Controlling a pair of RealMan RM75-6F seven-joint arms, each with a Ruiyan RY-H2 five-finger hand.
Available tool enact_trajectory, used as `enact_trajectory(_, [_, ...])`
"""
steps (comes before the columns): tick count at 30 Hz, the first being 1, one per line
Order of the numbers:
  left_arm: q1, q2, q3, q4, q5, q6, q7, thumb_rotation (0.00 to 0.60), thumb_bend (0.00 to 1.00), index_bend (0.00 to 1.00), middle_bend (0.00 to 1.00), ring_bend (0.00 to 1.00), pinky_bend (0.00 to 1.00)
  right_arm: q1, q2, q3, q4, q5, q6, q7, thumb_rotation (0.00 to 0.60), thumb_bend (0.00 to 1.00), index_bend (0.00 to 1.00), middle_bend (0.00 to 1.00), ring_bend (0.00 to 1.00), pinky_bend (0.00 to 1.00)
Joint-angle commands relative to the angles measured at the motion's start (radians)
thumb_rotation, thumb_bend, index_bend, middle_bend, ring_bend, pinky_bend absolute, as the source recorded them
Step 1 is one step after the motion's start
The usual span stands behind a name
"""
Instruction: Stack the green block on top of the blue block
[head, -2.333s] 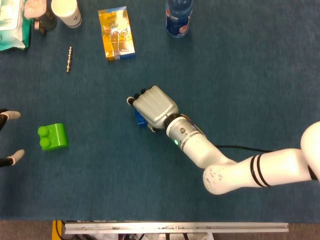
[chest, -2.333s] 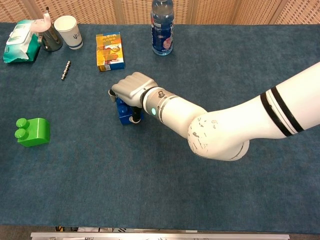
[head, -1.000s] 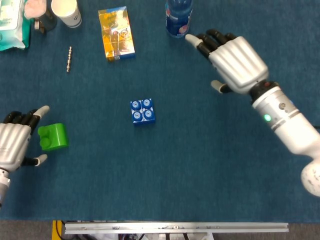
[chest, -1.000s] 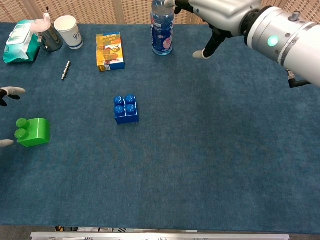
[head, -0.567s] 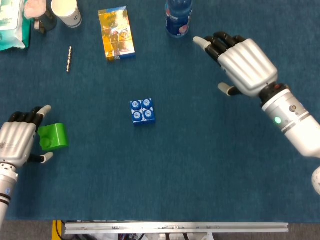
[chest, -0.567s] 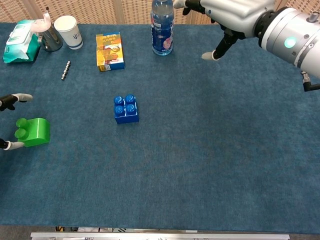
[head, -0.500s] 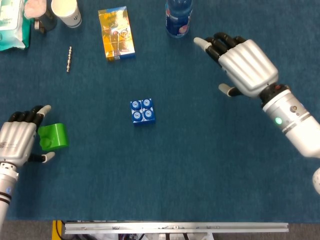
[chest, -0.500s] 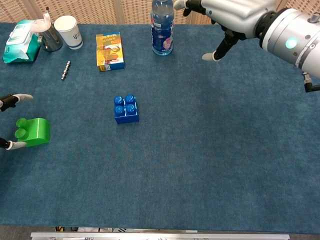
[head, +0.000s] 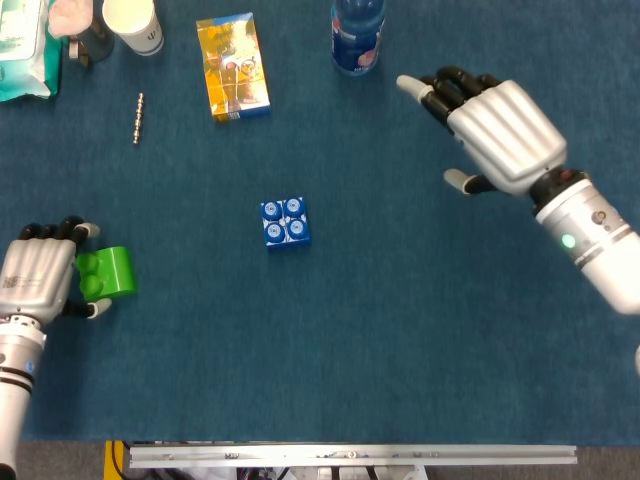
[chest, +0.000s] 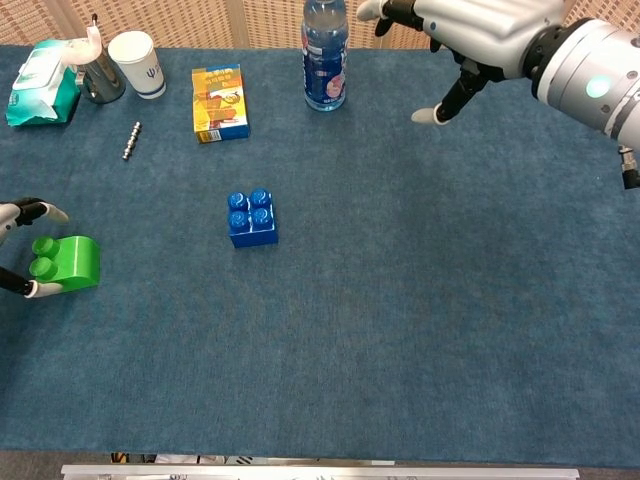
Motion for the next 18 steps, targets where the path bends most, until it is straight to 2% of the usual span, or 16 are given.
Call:
enact_trajectory(1, [-0.008, -0.014, -0.002, 0.011, -0.020, -0.003, 0.019, 0.484, 0.04, 0.25, 0.22, 0.26, 0.20, -0.007, 0.006, 0.004, -0.001, -0.008, -0.002, 0.010, 0.600, 0.16, 0.05, 0.20, 0.14, 0.33])
enact_trajectory(11, [-0.031, -0.050, -0.007, 0.050, -0.063, 0.025, 0.106, 0.490, 0.04, 0.33, 0.32, 0.32, 0.21, -0.029, 0.020, 0.014, 0.005, -0.033, -0.013, 0.049, 0.600, 0.16, 0.05, 0.21, 0.14, 0.33])
enact_trajectory(18, [-0.036, -0.056, -0.010, 0.059, -0.046, 0.035, 0.073, 0.509, 0.04, 0.42, 0.41, 0.38, 0.23, -0.038, 0.020, 0.022, 0.014, -0.044, -0.024, 0.069, 0.600, 0.16, 0.05, 0.21, 0.14, 0.33])
